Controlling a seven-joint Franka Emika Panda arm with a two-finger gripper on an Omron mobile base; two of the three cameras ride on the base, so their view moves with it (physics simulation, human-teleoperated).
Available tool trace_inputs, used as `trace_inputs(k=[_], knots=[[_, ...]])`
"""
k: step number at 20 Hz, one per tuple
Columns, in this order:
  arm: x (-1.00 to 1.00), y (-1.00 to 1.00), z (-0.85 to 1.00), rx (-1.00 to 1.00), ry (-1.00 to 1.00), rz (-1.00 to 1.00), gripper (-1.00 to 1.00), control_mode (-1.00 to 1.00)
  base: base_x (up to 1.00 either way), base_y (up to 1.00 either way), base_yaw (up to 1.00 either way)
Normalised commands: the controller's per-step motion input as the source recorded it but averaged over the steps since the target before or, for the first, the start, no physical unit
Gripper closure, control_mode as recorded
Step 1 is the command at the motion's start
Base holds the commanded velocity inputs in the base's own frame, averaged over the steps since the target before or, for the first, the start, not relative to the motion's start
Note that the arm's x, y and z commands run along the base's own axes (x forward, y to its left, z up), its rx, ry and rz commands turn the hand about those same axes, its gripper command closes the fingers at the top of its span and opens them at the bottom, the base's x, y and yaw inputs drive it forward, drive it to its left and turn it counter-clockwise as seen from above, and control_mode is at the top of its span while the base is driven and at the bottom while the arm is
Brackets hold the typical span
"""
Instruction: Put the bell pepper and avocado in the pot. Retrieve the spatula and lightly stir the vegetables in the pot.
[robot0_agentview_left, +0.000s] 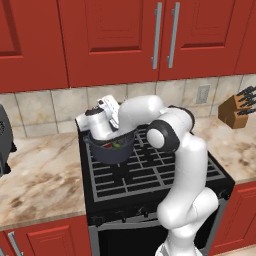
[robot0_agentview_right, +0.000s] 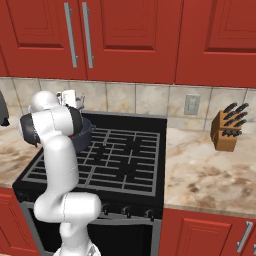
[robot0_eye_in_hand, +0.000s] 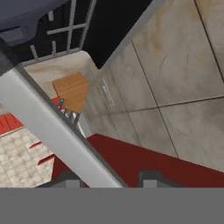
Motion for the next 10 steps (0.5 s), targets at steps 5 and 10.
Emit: trace_inputs(k=[5, 10], knots=[[0.00, 0.03, 0.00, 0.00, -0.11, 0.00, 1.00, -1.00, 0.00, 0.00, 0.00], [0.11, 0.04, 0.00, 0.00, -0.10, -0.01, 1.00, -1.00, 0.00, 0.00, 0.00]])
